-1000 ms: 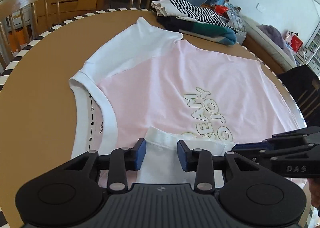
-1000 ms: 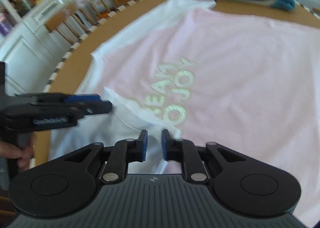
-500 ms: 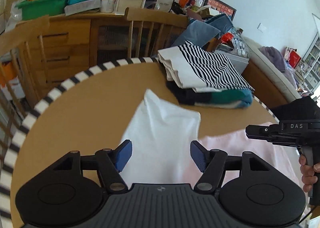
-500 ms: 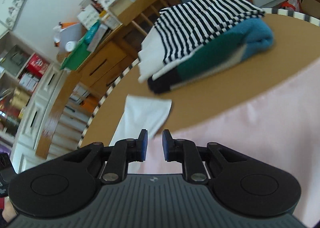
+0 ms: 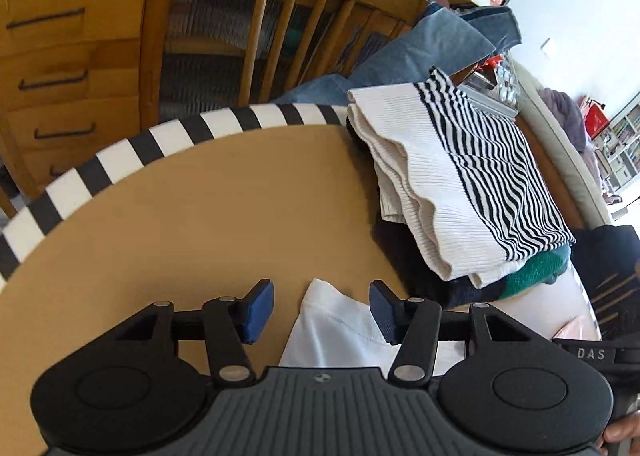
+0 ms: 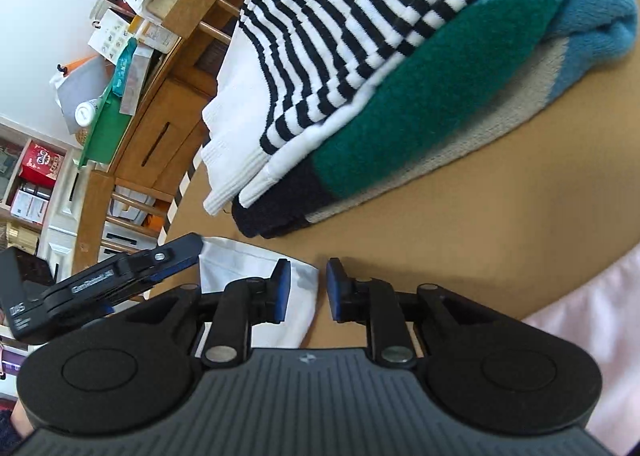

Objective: Fold clothes
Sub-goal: 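Lift the hem with both tools and carry it toward the collar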

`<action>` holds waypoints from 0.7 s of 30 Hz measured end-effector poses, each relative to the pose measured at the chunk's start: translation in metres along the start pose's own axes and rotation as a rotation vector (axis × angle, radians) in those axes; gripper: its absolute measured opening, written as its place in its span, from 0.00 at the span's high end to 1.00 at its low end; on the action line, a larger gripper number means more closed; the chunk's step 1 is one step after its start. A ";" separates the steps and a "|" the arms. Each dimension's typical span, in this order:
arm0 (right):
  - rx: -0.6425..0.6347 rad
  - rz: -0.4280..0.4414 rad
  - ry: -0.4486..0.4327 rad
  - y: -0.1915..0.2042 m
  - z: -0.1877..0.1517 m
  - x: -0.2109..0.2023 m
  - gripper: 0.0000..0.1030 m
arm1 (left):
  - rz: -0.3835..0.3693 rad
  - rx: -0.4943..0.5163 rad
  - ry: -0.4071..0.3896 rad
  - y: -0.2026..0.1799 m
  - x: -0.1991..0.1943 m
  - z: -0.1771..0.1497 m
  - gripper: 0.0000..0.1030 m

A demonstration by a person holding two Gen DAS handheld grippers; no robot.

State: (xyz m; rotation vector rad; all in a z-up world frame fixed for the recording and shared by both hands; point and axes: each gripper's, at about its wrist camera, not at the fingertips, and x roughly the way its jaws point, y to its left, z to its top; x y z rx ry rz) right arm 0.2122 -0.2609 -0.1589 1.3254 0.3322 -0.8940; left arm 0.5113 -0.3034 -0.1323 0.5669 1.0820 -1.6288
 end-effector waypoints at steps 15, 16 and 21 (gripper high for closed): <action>-0.202 -0.009 -0.059 0.046 -0.010 -0.023 0.97 | -0.063 -0.150 -0.052 0.004 -0.040 -0.011 0.96; -0.223 0.003 -0.070 0.051 -0.012 -0.031 0.97 | -0.068 -0.149 -0.068 0.001 -0.052 -0.012 0.96; -0.358 0.079 -0.116 0.074 -0.036 -0.083 0.97 | -0.092 -0.169 -0.153 -0.013 -0.126 -0.046 0.95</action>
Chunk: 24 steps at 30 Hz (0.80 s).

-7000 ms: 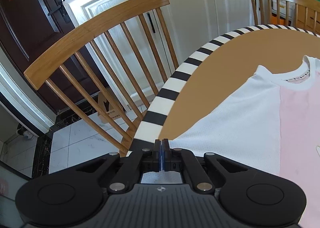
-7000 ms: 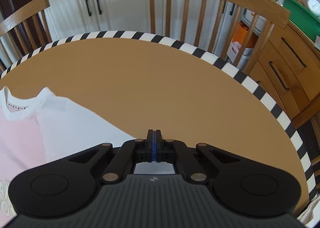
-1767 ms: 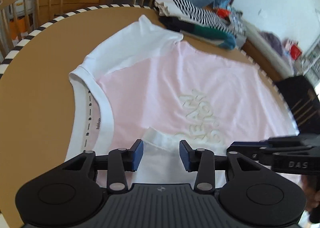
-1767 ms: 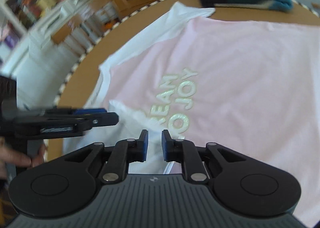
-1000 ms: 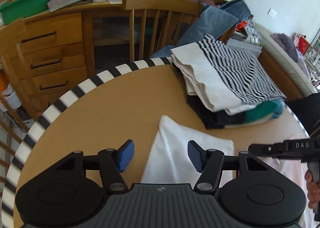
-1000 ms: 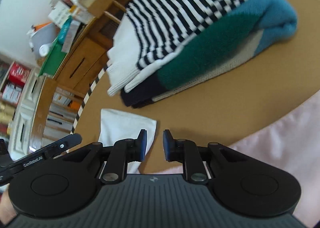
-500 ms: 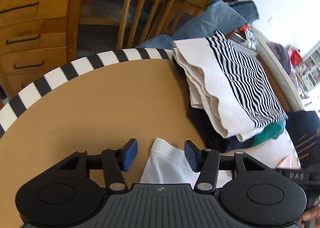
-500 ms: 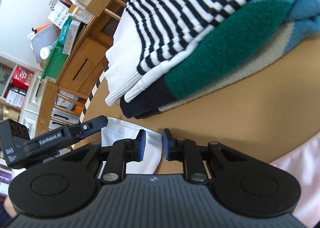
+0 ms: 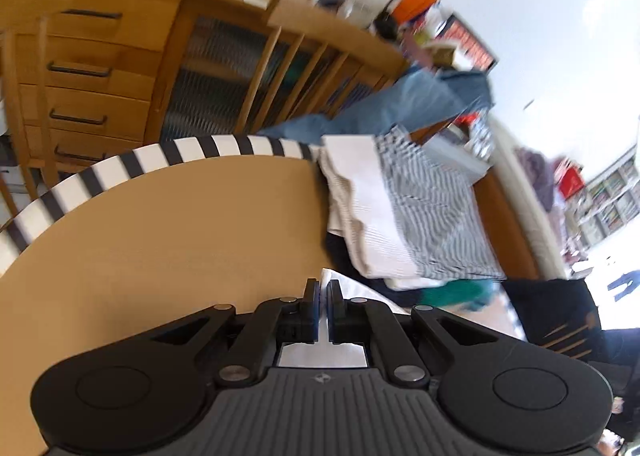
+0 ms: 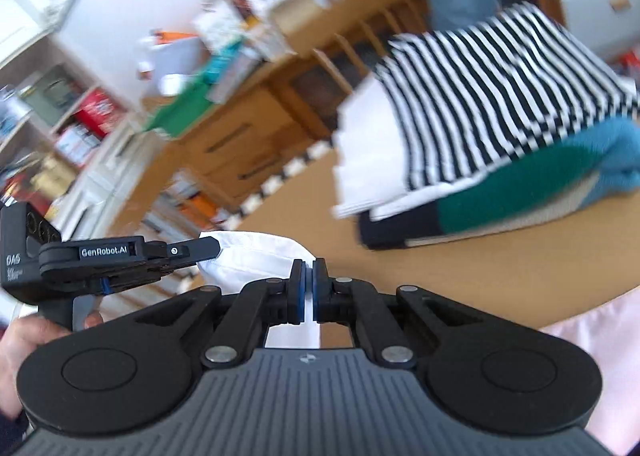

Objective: Fold clothes
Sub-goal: 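Lift the hem with both tools and carry it toward the collar, then lay the hem down over the collar and open both tools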

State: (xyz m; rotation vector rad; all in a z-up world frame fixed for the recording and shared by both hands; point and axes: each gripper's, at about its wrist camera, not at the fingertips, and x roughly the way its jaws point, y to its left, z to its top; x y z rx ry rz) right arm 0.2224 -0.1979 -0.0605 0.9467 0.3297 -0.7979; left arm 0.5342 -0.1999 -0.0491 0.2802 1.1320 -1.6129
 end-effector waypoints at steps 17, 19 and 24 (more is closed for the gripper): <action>-0.330 -0.093 0.305 0.035 -0.143 -0.037 0.86 | 0.184 -0.157 -0.006 -0.011 -0.094 -0.243 0.82; -0.305 -0.080 0.353 0.031 -0.149 -0.041 0.80 | 0.193 -0.173 0.002 -0.007 -0.106 -0.251 0.76; -0.282 -0.044 0.258 0.033 -0.140 -0.062 0.80 | 0.197 -0.154 -0.089 -0.014 -0.150 -0.250 0.68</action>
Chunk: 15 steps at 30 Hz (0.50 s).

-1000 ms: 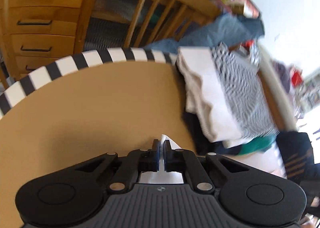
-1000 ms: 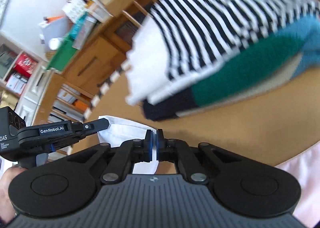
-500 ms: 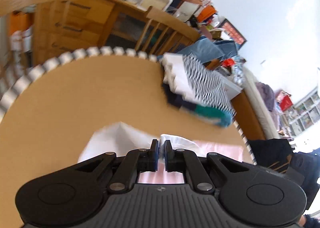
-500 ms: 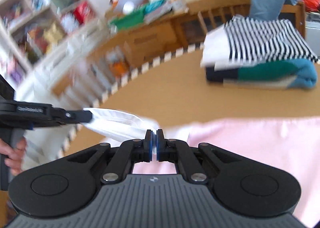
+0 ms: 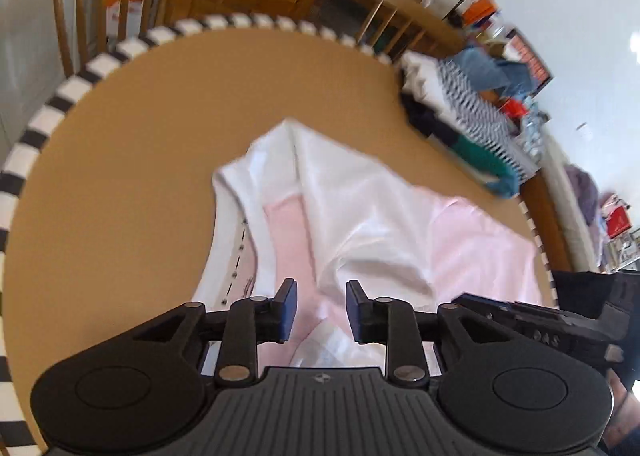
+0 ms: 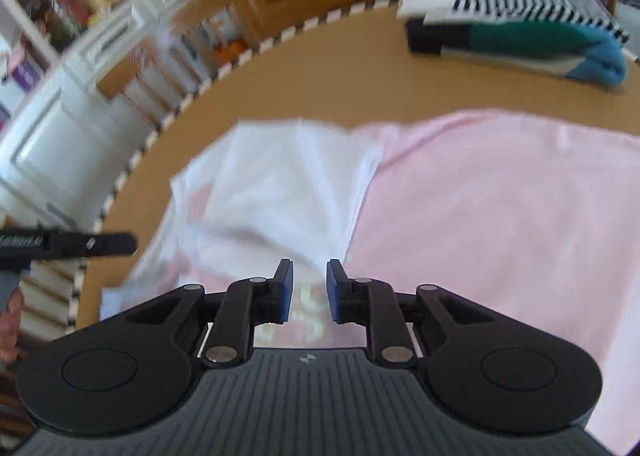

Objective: Fold clothes
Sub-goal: 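Lay the hem down over the collar and open both tools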

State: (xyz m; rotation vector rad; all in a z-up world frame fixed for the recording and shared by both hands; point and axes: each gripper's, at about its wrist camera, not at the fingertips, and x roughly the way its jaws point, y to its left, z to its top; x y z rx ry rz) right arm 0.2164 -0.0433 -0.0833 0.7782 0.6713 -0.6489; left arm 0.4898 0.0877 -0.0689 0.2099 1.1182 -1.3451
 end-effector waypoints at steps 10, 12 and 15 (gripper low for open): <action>0.063 0.028 0.096 0.023 0.028 0.080 0.88 | 0.037 0.094 0.051 -0.039 0.079 0.008 0.66; -0.048 0.012 0.124 0.033 0.012 0.069 0.90 | 0.025 0.143 0.115 -0.039 0.073 -0.008 0.64; -0.174 -0.012 0.154 0.045 -0.005 0.051 0.89 | 0.027 0.228 0.148 -0.040 0.055 -0.032 0.64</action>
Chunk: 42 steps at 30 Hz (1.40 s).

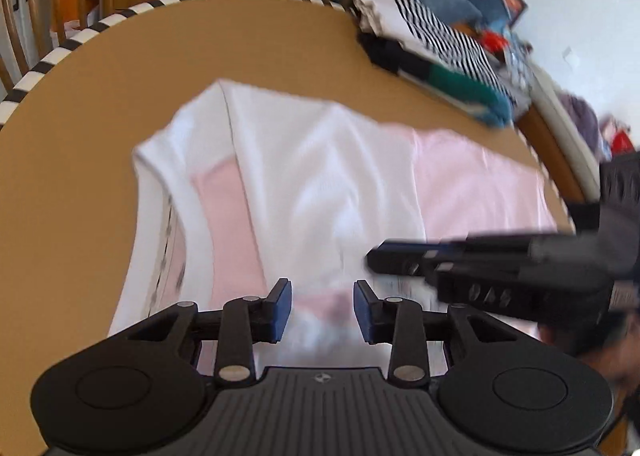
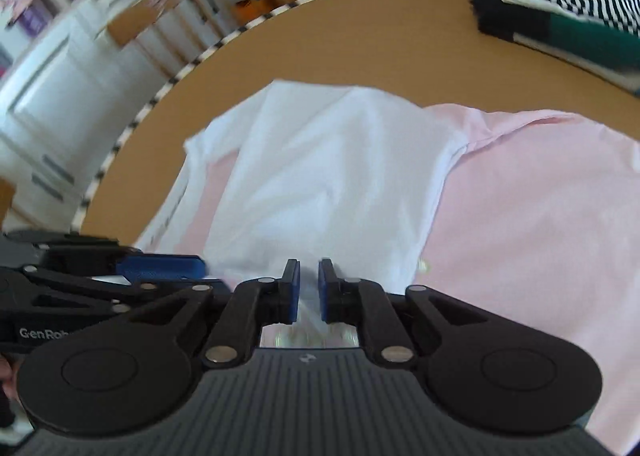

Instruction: Fold clothes

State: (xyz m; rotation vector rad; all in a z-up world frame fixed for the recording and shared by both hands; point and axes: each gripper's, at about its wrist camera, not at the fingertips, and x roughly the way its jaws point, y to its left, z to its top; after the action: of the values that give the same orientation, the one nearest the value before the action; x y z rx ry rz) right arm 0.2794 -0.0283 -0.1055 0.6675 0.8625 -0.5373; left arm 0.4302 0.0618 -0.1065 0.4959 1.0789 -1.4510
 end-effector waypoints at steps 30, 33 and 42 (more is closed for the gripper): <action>1.019 -0.119 -0.582 -0.084 -0.305 -0.242 0.66 | -0.070 -0.603 -0.072 0.089 -0.122 -0.132 0.36; 1.123 -0.080 -0.611 -0.099 -0.340 -0.253 0.61 | -0.102 -0.725 -0.064 0.095 -0.122 -0.152 0.37; 1.327 -0.070 -0.571 -0.130 -0.401 -0.252 0.61 | -0.025 -0.895 -0.191 0.072 -0.114 -0.193 0.42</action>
State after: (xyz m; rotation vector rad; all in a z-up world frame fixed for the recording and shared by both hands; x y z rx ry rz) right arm -0.1482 0.2123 -0.1285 1.5675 -0.1286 -1.3010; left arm 0.4671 0.2927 -0.1299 -0.2891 1.4343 -0.8746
